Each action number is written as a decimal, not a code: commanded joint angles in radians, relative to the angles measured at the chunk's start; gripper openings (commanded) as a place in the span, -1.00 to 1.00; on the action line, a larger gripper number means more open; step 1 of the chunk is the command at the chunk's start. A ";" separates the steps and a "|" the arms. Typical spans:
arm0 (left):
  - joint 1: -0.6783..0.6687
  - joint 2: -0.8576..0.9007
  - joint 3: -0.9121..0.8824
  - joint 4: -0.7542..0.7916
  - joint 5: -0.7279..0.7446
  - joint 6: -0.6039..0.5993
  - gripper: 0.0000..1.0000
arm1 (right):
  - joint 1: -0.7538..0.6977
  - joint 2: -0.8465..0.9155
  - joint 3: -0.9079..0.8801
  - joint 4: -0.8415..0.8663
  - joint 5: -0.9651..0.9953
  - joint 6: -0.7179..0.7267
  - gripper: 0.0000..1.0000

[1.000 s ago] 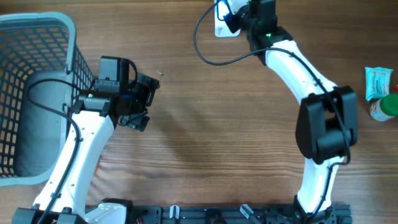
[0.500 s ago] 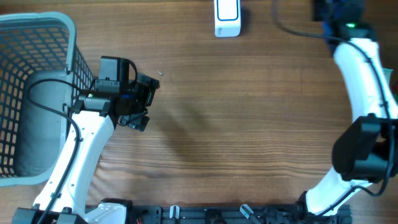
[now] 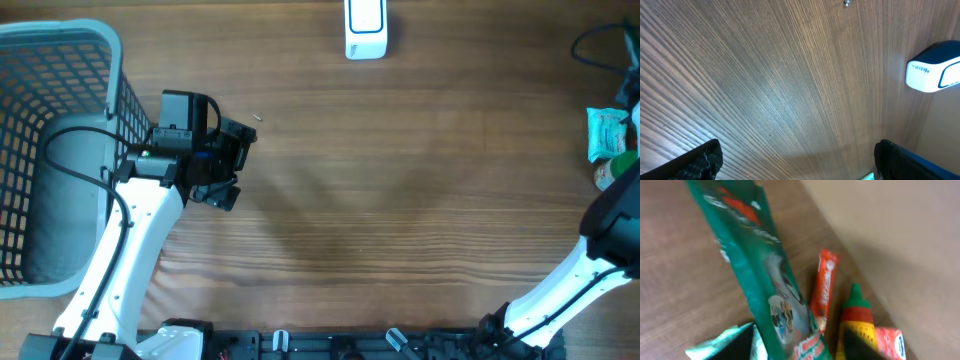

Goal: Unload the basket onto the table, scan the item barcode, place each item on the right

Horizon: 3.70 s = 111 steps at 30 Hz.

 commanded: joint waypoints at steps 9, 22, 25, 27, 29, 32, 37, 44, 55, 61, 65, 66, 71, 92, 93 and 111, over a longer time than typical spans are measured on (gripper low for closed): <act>0.000 -0.015 -0.004 -0.003 0.004 0.016 1.00 | 0.072 -0.447 0.015 -0.101 -0.456 0.322 0.99; 0.000 -0.015 -0.004 -0.003 0.004 0.016 1.00 | 0.190 -1.035 0.014 -0.644 -0.713 0.837 0.99; 0.000 -0.015 -0.004 -0.003 0.004 0.016 1.00 | 0.190 -1.109 0.014 -0.772 -0.713 0.929 1.00; 0.000 -0.015 -0.004 -0.003 0.004 0.016 1.00 | 0.190 -1.145 0.014 -0.838 -0.706 0.981 1.00; 0.000 -0.015 -0.004 -0.003 0.004 0.016 1.00 | 0.190 -1.168 0.014 -0.880 -0.645 0.974 0.99; 0.000 -0.015 -0.004 -0.003 0.004 0.016 1.00 | 0.190 -1.190 0.014 -0.988 -0.601 0.958 0.99; 0.000 -0.015 -0.004 -0.003 0.004 0.016 1.00 | 0.190 -1.188 -0.008 -1.059 -0.640 0.694 0.99; 0.000 -0.015 -0.004 -0.003 0.004 0.016 1.00 | 0.258 -1.340 -0.190 -0.794 -0.677 0.483 0.99; 0.000 -0.015 -0.004 -0.003 0.004 0.016 1.00 | 0.356 -2.026 -0.989 -0.057 -0.682 0.485 0.99; 0.000 -0.015 -0.004 -0.003 0.004 0.016 1.00 | 0.431 -2.117 -1.339 0.386 -0.691 0.485 1.00; 0.000 -0.015 -0.004 -0.003 0.004 0.016 1.00 | 0.456 -2.117 -1.490 0.558 -0.681 0.486 1.00; 0.000 -0.015 -0.004 -0.003 0.004 0.016 1.00 | 0.458 -2.117 -1.521 0.585 -0.679 0.487 1.00; 0.000 -0.015 -0.004 -0.003 0.004 0.016 1.00 | 0.459 -2.118 -1.606 0.640 -0.633 0.517 0.99; 0.000 -0.014 -0.004 -0.003 0.004 0.016 1.00 | 0.515 -2.118 -1.669 0.347 -0.570 0.519 0.99; 0.000 -0.014 -0.004 -0.003 0.004 0.016 1.00 | 0.515 -2.118 -1.669 0.347 -0.570 0.518 0.99; 0.000 -0.014 -0.004 -0.003 0.004 0.016 1.00 | 0.515 -2.117 -1.669 0.347 -0.570 0.518 0.99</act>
